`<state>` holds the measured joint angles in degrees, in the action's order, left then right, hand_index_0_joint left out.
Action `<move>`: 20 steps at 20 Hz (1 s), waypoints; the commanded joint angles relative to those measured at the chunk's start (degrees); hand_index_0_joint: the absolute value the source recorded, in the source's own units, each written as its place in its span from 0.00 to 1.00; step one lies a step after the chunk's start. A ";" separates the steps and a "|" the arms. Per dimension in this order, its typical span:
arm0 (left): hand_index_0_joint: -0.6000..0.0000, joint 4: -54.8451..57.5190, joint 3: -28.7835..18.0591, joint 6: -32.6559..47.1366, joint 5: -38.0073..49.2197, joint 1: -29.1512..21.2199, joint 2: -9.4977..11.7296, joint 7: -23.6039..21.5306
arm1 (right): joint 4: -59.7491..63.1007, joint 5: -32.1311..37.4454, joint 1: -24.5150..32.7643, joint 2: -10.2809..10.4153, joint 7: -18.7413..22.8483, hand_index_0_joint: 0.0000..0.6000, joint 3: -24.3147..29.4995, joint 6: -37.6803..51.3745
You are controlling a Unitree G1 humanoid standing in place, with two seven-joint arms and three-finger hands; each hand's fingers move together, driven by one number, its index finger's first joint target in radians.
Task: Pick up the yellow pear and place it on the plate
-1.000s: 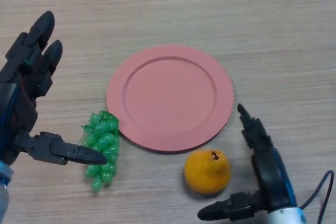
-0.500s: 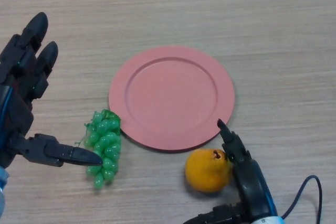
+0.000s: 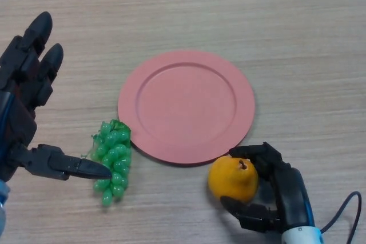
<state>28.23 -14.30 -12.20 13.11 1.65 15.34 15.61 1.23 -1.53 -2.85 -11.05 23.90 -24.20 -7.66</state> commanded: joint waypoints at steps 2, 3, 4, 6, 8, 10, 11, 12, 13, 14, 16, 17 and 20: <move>1.00 2.17 -2.72 8.29 1.99 -1.73 1.88 -1.19 | -6.10 -0.22 2.13 0.16 1.27 1.00 3.83 2.53; 1.00 2.14 -2.77 7.93 2.11 -1.90 2.00 -1.23 | -8.24 -0.41 1.95 0.16 0.47 1.00 4.61 0.84; 1.00 2.11 -2.79 7.66 2.18 -1.97 2.05 -1.25 | -10.13 -0.34 1.95 0.16 -0.08 1.00 5.24 -1.00; 1.00 2.24 -2.53 7.30 1.88 -1.97 2.00 -1.44 | -13.92 -0.64 3.07 0.16 -1.29 1.00 6.36 -5.51; 1.00 2.67 -2.37 6.45 1.76 -2.10 2.10 -1.24 | -17.18 -0.96 5.52 0.16 -2.59 1.00 6.89 -10.09; 1.00 2.81 -2.56 6.14 1.80 -1.98 2.13 -0.58 | -19.36 -1.70 8.76 0.16 -3.80 1.00 7.33 -12.78; 1.00 2.97 -2.53 6.29 1.26 -1.78 2.08 -0.34 | -19.20 -2.74 11.08 0.16 -4.34 1.00 7.42 -12.74; 1.00 3.17 -2.64 6.23 1.22 -1.72 2.02 -0.34 | -18.60 -3.03 13.09 0.16 -4.50 1.00 7.30 -13.06; 1.00 3.41 -2.52 6.36 0.56 -1.62 2.05 -0.12 | -16.87 -4.06 15.63 0.16 -4.78 1.00 7.04 -11.63; 1.00 3.33 -2.55 6.76 0.60 -1.62 1.90 -0.13 | -15.67 -4.15 17.34 0.16 -4.57 1.00 6.65 -11.55; 1.00 3.23 -2.75 8.89 1.26 -1.44 1.43 -0.89 | -10.61 -5.66 21.83 0.16 -4.64 1.00 5.81 -8.23; 1.00 3.79 -3.33 8.90 2.77 -1.33 1.43 -1.24 | -7.11 -5.02 24.51 0.16 -4.06 1.00 5.13 -7.17; 1.00 4.50 -3.80 8.85 3.92 -0.78 1.50 -1.14 | 2.67 -3.78 30.26 0.16 -2.65 1.00 2.75 -2.98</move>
<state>29.26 -14.43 -12.19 15.17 2.21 15.20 15.53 8.31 -2.79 24.28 -10.85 18.94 -23.81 -18.59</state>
